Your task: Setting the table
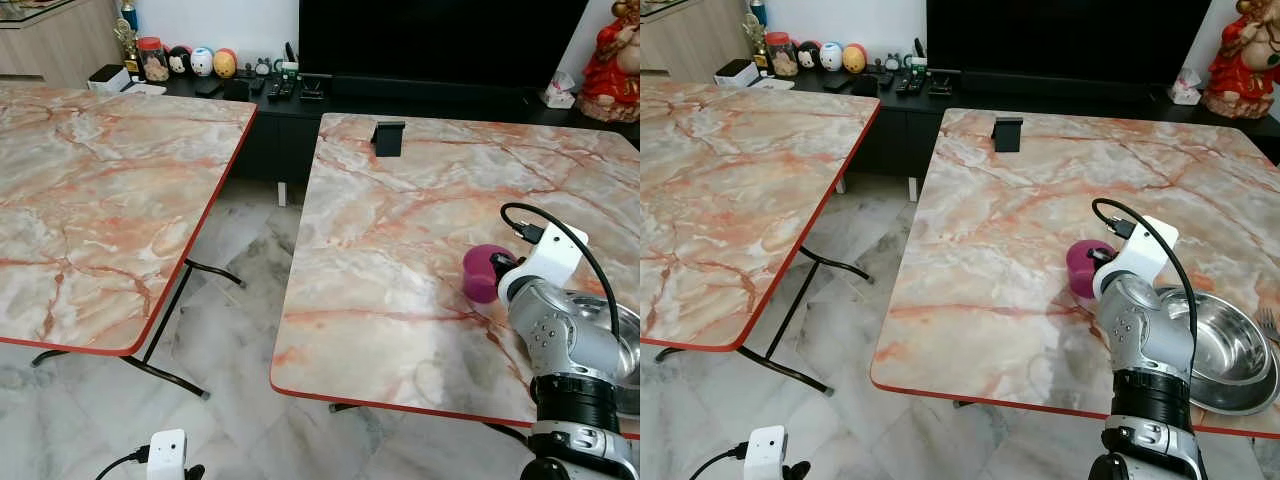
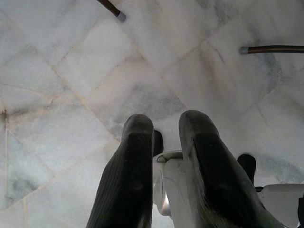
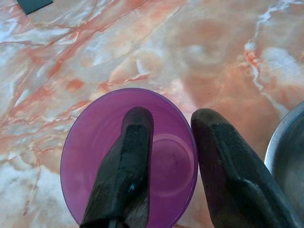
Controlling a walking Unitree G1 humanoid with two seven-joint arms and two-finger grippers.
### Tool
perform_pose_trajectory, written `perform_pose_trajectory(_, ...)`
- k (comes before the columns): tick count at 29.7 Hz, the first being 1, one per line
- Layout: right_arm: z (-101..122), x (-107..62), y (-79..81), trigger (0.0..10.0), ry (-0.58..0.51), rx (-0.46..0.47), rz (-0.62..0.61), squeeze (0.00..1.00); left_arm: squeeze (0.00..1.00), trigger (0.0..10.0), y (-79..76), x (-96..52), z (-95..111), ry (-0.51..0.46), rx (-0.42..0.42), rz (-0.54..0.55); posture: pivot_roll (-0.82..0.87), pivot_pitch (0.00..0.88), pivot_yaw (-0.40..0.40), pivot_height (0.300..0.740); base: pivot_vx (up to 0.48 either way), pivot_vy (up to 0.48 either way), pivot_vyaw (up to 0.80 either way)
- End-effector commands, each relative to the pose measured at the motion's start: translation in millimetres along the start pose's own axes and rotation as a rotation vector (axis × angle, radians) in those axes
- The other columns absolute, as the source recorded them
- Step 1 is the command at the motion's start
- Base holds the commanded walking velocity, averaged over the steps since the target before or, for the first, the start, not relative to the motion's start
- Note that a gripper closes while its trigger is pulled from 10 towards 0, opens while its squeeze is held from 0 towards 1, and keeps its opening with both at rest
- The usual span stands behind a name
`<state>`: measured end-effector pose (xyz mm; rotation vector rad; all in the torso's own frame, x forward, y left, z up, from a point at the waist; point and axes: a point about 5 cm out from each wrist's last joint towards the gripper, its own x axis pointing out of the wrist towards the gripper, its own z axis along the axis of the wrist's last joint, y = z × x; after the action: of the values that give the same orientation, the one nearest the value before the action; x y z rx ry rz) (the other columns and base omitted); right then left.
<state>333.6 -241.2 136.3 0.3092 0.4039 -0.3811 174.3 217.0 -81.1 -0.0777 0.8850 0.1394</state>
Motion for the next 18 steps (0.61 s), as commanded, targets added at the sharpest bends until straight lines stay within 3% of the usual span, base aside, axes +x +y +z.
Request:
perform_pose_trajectory(1,6.6,0.7,0.4,10.0,-0.018,0.013,-0.002,0.0,0.0,10.0,1.7,-0.1,-1.1,0.016,0.022,0.003,0.0,0.0,-0.03,0.74,0.0,0.0,0.0)
perform_pose_trajectory(14,14.5,2.0,0.3,10.0,-0.059,0.004,-0.004,0.0,0.0,10.0,0.2,0.5,1.4,0.008,0.028,-0.003,0.0,0.0,-0.028,0.74,0.0,0.0,0.0)
perform_pose_trajectory(15,14.1,2.1,0.9,10.0,-0.057,0.005,0.0,0.29,0.0,10.0,0.2,0.5,1.2,0.009,0.028,-0.004,0.0,0.0,-0.028,0.74,0.0,0.0,0.0)
perform_pose_trajectory(16,13.3,2.1,1.5,10.0,-0.054,0.007,0.004,0.97,0.0,10.0,0.3,0.4,0.7,0.011,0.028,-0.004,0.0,0.0,-0.027,0.74,0.0,0.0,0.0)
perform_pose_trajectory(18,11.9,2.1,2.2,10.0,-0.049,0.01,0.009,0.98,0.0,10.0,0.5,0.3,0.0,0.014,0.029,-0.005,0.0,0.0,-0.027,0.74,0.0,0.0,0.0)
